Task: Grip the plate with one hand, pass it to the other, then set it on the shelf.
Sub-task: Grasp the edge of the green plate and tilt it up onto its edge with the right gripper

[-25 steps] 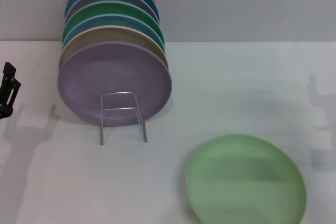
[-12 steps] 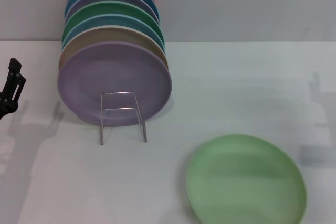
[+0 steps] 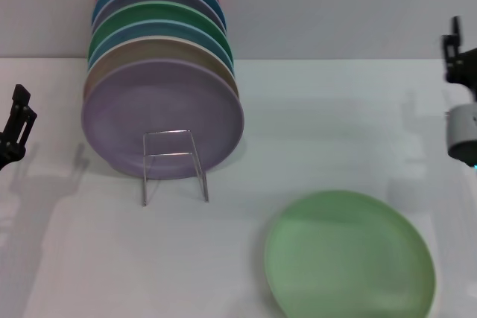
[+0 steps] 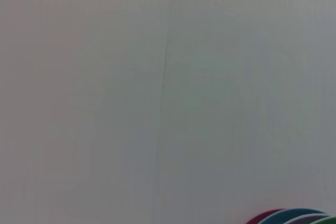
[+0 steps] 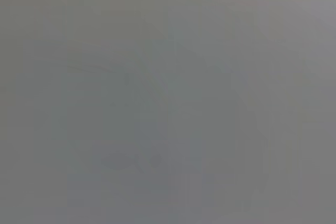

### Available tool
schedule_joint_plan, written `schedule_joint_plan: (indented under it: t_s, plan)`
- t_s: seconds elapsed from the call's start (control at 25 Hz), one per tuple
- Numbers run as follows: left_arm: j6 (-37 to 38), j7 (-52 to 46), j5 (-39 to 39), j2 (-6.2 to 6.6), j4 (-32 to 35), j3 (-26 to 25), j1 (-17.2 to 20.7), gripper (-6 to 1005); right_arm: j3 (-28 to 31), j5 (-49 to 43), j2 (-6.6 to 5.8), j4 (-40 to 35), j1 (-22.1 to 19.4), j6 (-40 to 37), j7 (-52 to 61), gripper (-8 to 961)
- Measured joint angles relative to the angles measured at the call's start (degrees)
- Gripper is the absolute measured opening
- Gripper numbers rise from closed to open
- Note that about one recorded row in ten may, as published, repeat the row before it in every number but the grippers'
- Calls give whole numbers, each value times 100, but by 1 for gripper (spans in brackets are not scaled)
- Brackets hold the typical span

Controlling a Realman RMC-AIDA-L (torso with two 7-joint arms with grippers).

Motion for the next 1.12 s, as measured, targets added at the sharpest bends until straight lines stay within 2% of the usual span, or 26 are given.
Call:
schedule_joint_plan:
  t_s: [0.08, 0.12, 0.2, 0.28, 0.32, 0.36, 0.48, 0.52, 0.64, 0.68, 0.72, 0.76, 0.84, 0.88, 0.92, 0.96, 1.0, 1.04, 1.08, 1.12]
  plan:
    - [-3, 0, 0, 2, 3, -1, -1, 781, 61, 0, -2, 141, -4, 264, 0, 624]
    - [-4, 0, 0, 7, 4, -6, 1, 781, 208, -5, -20, 395, -19, 786, -1, 624]
    - [-4, 0, 0, 7, 5, -9, 2, 781, 300, -8, -34, 520, -38, 1042, -3, 624]
    - [-4, 0, 0, 7, 9, -13, 3, 781, 520, -14, -90, 835, -107, 1675, -23, 624]
    - [-4, 0, 0, 13, 14, -19, 4, 781, 716, -19, -171, 1125, -181, 2238, -38, 624]
    - [-4, 0, 0, 13, 14, -19, 4, 780, 716, -19, -171, 1125, -181, 2238, -38, 624]
    - [-3, 0, 0, 17, 20, -26, 4, 780, 1137, -49, -277, 1564, -296, 3362, -52, 624]
    - [-4, 0, 0, 17, 27, -30, -2, 780, 1487, -140, -301, 1771, -372, 4089, -129, 624]
    - [-3, 0, 0, 21, 31, -32, -20, 780, 2146, -364, -225, 2101, -537, 5217, -382, 624]
    - [-3, 0, 0, 21, 31, -32, -20, 780, 2146, -364, -225, 2101, -537, 5217, -382, 624]
    - [-3, 0, 0, 23, 31, -33, -25, 780, 2637, -518, -140, 2331, -657, 5934, -527, 624]
    - [-3, 0, 0, 23, 31, -33, -25, 780, 2637, -518, -140, 2331, -657, 5934, -527, 624]
    - [-3, 0, 0, 26, 31, -34, -40, 780, 3161, -745, -56, 2553, -746, 6694, -582, 624]
    - [-3, 0, 1, 26, 31, -34, -44, 780, 3491, -899, -13, 2669, -776, 7164, -583, 624]
    - [-3, 0, 0, 25, 31, -34, -59, 780, 3967, -1106, 13, 2828, -788, 7953, -502, 624]
    - [-3, 0, 0, 25, 31, -34, -59, 779, 3967, -1106, 13, 2828, -788, 7953, -502, 624]
    - [-2, 0, 0, 24, 31, -34, -65, 779, 4391, -1288, 9, 2984, -760, 8661, -318, 624]
    - [-3, 0, 0, 22, 31, -34, -69, 779, 4391, -1288, 9, 2984, -760, 8661, -318, 625]
    - [-2, 0, 0, 20, 31, -34, -73, 779, 4627, -1452, 7, 3102, -743, 9061, -164, 625]
    - [-2, 0, 1, 17, 30, -34, -83, 779, 5035, -1843, 5, 3385, -712, 9786, 187, 625]
